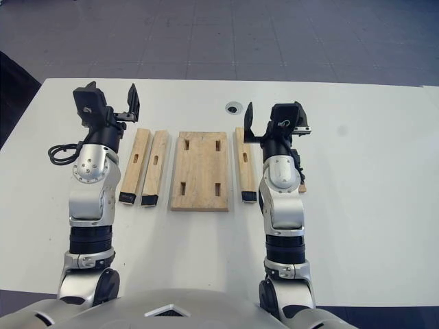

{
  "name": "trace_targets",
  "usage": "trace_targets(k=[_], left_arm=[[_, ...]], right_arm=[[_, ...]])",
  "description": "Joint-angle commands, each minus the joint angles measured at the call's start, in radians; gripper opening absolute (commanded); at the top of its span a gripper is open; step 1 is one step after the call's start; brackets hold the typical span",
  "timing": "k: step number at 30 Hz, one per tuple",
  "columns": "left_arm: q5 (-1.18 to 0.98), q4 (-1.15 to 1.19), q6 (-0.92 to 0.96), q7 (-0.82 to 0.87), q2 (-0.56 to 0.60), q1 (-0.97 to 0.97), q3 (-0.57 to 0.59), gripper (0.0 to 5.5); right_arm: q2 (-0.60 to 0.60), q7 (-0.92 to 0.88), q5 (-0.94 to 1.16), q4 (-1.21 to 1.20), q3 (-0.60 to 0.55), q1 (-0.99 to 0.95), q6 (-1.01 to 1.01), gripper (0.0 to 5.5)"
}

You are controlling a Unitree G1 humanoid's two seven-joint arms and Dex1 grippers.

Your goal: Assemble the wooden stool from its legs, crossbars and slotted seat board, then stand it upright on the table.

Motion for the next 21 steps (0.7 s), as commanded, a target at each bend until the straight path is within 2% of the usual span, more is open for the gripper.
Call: trace_targets(k=[1, 4, 15, 19, 21], left_arm=[[0.042, -0.006, 0.003, -0.003, 0.018, -0.018, -0.032, 4.43], [0.043, -0.012, -0.008, -0.003, 0.013, -0.017, -0.035, 4.43], [0.059, -0.007, -0.027, 0.000, 0.021, -0.023, -0.038, 4.43], [0.058, -0.004, -0.031, 0.001, 0.020, -0.026, -0.036, 4.43], [0.057, -0.004, -0.032, 0.002, 0.019, -0.026, -0.035, 4.43]], right_arm=[[0.010, 0.004, 0.020, 0.005, -0.008, -0.019, 0.010, 5.23], [0.010, 0.003, 0.020, 0.005, -0.006, -0.020, 0.015, 4.73], [0.009, -0.007, 0.014, 0.008, -0.004, -0.027, 0.017, 4.69], [0.012, -0.002, 0.023, 0.001, -0.003, -0.022, 0.016, 4.21], [0.007, 0.001, 0.018, 0.001, 0.002, -0.023, 0.018, 4.21]])
